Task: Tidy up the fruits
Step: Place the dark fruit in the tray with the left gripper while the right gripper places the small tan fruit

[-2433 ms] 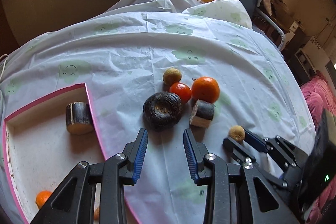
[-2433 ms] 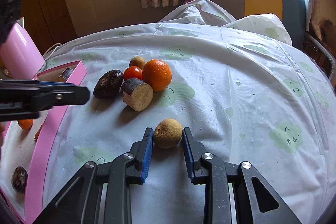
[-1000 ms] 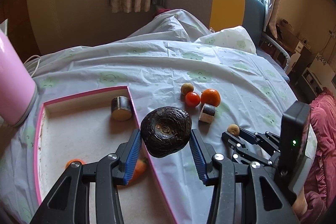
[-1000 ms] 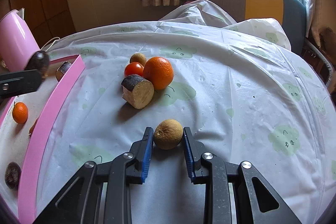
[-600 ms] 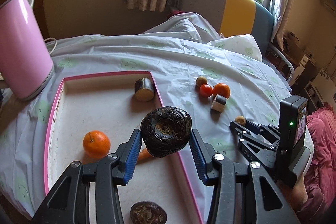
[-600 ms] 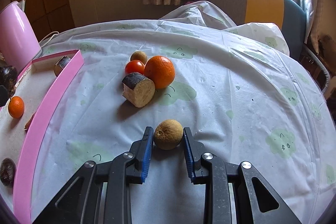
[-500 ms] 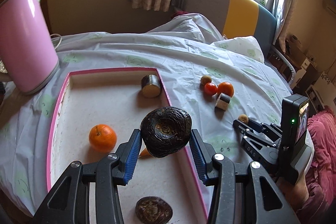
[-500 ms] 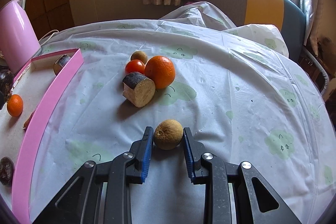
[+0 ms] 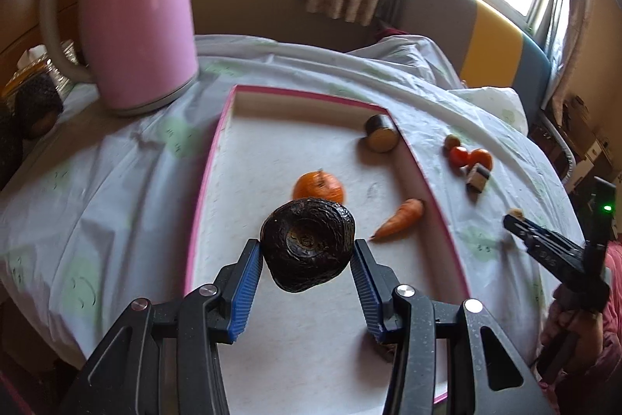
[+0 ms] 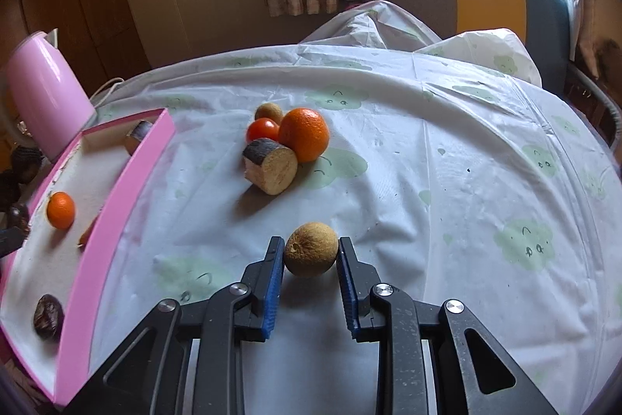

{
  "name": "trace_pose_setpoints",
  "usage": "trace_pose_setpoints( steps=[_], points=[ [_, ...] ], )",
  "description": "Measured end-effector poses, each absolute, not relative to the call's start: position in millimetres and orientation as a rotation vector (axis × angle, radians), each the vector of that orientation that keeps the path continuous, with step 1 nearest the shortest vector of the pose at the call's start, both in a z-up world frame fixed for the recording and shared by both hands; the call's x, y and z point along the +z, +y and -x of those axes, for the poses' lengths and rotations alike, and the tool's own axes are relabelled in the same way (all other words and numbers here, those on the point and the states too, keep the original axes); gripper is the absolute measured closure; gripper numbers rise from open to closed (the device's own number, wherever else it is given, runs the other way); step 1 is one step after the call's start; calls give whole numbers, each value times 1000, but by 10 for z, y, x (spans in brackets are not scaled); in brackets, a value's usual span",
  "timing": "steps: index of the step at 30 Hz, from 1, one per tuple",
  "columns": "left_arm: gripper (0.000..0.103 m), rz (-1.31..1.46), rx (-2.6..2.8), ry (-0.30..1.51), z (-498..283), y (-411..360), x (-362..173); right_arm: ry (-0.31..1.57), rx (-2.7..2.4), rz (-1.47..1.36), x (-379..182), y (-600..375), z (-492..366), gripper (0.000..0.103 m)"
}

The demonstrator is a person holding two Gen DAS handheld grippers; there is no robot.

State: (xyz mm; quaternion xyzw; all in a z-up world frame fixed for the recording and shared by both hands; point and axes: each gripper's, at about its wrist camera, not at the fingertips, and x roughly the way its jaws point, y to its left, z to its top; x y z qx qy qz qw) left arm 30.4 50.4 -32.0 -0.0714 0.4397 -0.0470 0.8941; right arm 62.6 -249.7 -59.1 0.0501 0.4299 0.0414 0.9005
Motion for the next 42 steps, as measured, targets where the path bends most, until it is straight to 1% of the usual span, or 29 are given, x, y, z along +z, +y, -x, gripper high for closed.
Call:
trace_pose_setpoints(
  steps=[6,13,23,27,29,34,38,42],
  points=[
    [56,157,-52,915,-260,614,-407,857,160,-113,-402,-2266,-457,76],
    [55,154,-46,917,-264,593,-438,827,330,-87,-209,-1669,-354,76],
    [55,166,-36,919,-293,580,-416,847,468,-64,-161,-1065,-410,76],
    [55,151,-30,889,-277,576,-351,855,498,-61,-167,-917,-436,75],
    [55,143,-31,885,-278,569,-334,854,501,-62,-178,-878,-431,72],
    [55,147,-43,881,-277,547,-315,852,501,-61,-196,-860,-395,71],
    [55,151,-55,876,-278,527,-293,845,470,-75,-191,-975,-377,66],
    [55,137,-77,876,-293,460,-274,839,415,-110,-186,-1164,-382,64]
  ],
)
